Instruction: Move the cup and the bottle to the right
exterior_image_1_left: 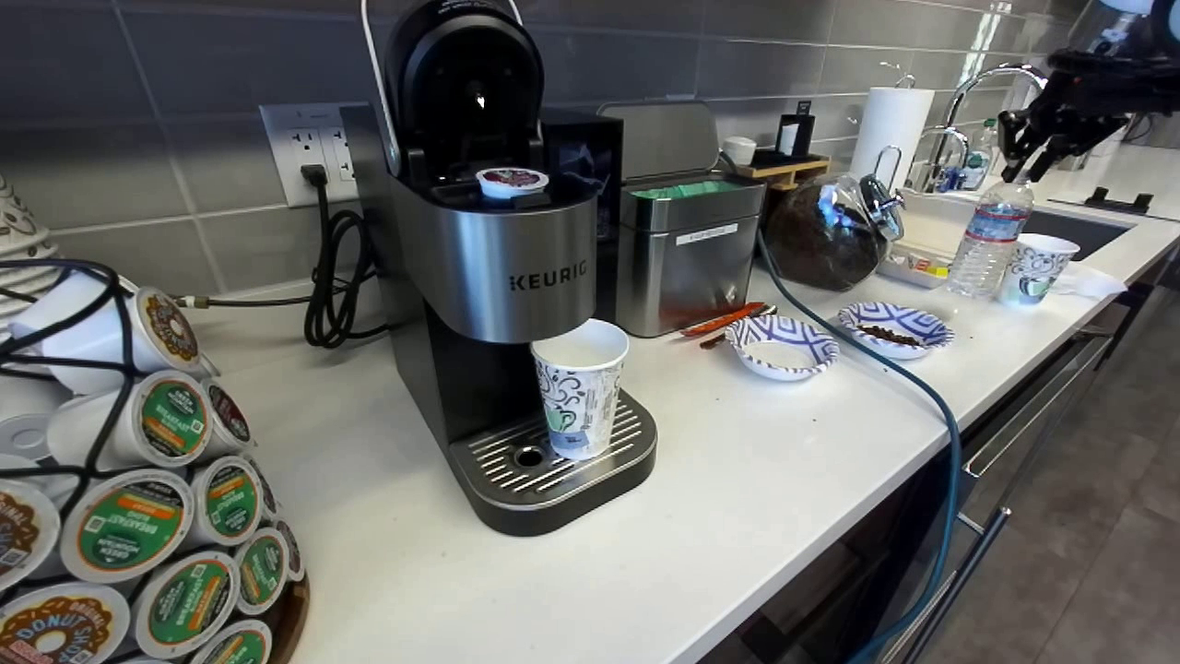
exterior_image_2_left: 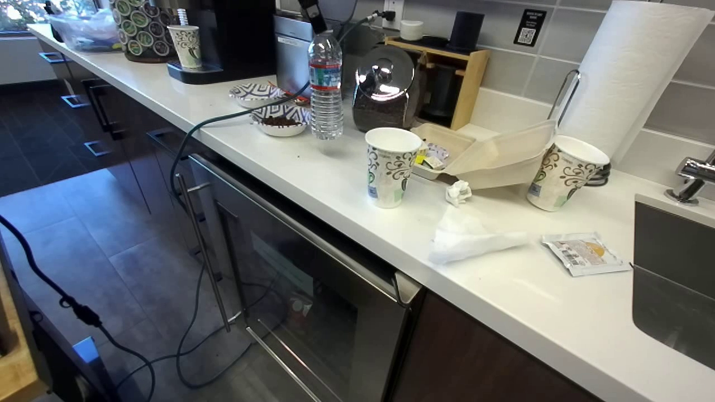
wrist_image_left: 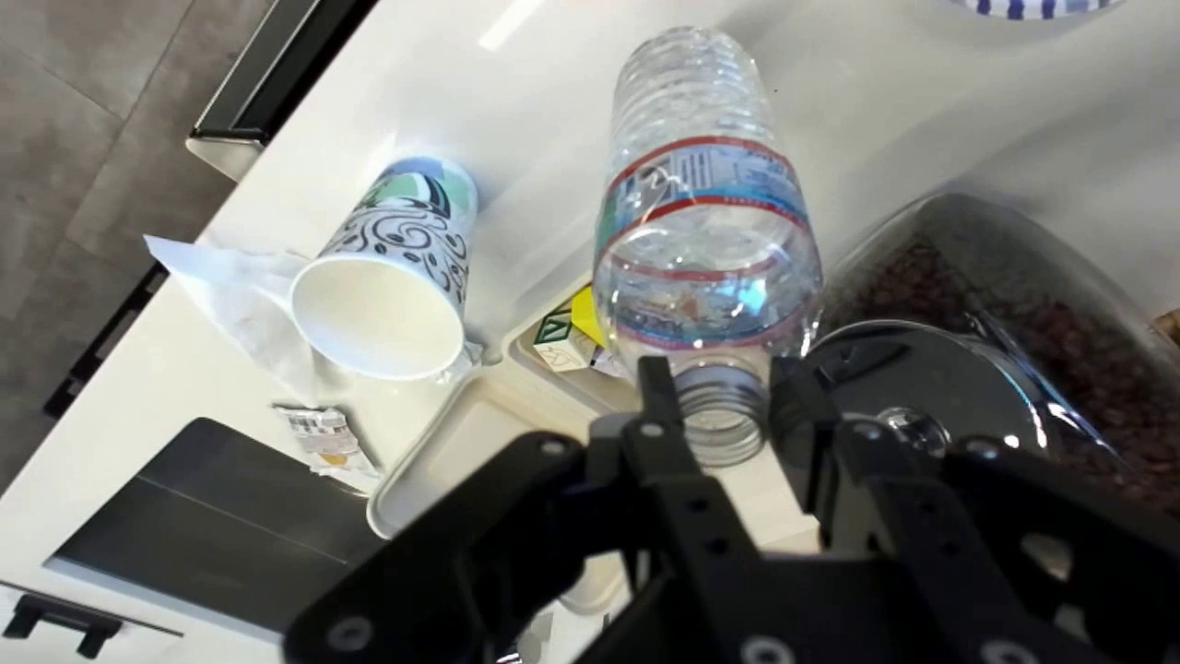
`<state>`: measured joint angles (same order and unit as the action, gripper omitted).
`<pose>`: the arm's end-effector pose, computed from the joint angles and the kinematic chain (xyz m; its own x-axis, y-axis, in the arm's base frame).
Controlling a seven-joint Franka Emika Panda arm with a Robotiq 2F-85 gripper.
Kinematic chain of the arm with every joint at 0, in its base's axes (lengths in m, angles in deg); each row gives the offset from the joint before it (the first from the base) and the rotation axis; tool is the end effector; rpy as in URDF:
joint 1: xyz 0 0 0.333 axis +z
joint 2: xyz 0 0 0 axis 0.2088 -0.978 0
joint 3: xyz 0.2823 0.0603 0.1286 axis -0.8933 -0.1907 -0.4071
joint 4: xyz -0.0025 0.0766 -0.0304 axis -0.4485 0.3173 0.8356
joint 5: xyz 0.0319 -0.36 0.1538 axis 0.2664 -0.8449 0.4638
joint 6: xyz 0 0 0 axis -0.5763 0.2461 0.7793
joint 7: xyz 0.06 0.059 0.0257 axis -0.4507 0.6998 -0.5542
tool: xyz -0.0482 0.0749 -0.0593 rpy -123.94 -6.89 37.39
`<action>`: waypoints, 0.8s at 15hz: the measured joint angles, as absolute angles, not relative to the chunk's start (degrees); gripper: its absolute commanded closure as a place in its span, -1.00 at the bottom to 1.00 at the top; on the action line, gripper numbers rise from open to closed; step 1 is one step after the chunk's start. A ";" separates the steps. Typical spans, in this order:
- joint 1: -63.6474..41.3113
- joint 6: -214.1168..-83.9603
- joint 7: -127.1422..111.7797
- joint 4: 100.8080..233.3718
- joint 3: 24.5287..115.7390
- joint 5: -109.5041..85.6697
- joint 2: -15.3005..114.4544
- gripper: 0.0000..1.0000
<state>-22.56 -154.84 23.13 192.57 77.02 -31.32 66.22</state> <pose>0.5419 -0.2121 0.4789 0.6670 -0.5805 0.4670 -0.6856 -0.7236 0.0797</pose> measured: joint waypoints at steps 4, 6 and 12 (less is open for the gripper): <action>-22.51 -155.02 25.78 193.26 76.96 -31.32 64.95 0.85; -22.49 -155.18 26.45 193.30 76.96 -31.32 64.02 0.85; -21.84 -157.31 27.62 193.33 76.96 -31.38 61.68 -0.12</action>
